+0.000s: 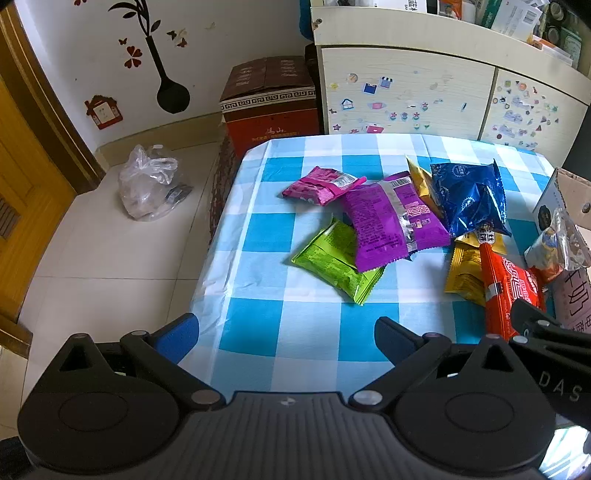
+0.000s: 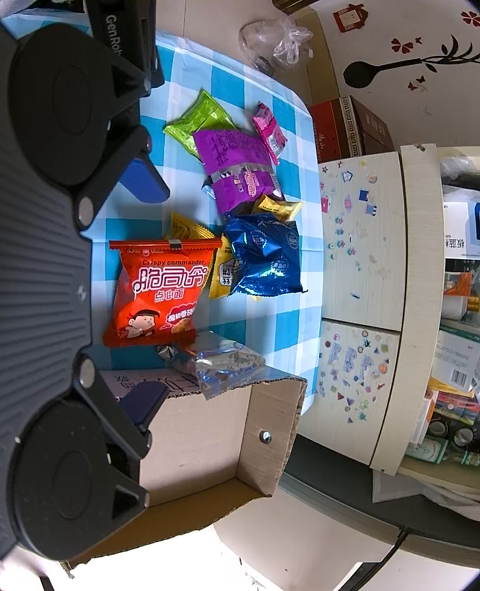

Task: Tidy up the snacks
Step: 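Move the right gripper over the red-orange snack bag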

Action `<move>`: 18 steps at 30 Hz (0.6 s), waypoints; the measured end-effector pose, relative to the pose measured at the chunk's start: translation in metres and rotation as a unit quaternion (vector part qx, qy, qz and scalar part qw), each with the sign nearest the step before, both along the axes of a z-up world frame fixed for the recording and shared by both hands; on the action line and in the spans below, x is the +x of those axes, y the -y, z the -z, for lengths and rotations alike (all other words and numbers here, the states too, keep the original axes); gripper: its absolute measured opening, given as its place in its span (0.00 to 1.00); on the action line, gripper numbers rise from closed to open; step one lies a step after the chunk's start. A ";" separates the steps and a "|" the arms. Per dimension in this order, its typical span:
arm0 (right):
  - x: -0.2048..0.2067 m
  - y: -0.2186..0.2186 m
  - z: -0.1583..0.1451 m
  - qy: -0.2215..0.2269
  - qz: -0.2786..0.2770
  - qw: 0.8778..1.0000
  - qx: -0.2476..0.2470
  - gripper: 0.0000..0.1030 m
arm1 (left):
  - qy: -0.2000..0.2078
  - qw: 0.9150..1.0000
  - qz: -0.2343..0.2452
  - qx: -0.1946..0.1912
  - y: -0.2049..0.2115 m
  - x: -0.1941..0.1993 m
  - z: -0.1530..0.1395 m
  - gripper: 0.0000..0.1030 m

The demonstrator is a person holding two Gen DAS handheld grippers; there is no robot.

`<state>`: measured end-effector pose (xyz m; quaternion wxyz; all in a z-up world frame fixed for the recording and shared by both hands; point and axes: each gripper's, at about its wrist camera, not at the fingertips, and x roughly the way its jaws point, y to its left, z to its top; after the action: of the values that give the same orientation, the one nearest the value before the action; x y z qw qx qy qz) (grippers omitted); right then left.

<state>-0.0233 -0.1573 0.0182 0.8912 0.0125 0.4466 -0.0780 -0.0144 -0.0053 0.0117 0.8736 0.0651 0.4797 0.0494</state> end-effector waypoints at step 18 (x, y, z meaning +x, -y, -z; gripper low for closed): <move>0.003 -0.002 0.001 -0.001 -0.001 1.000 0.000 0.99 | 0.005 1.000 -0.003 0.007 0.000 0.000 0.000 1.00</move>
<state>-0.0208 -0.1558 0.0174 0.8908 0.0124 0.4476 -0.0772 -0.0143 -0.0055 0.0114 0.8751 0.0693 0.4756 0.0561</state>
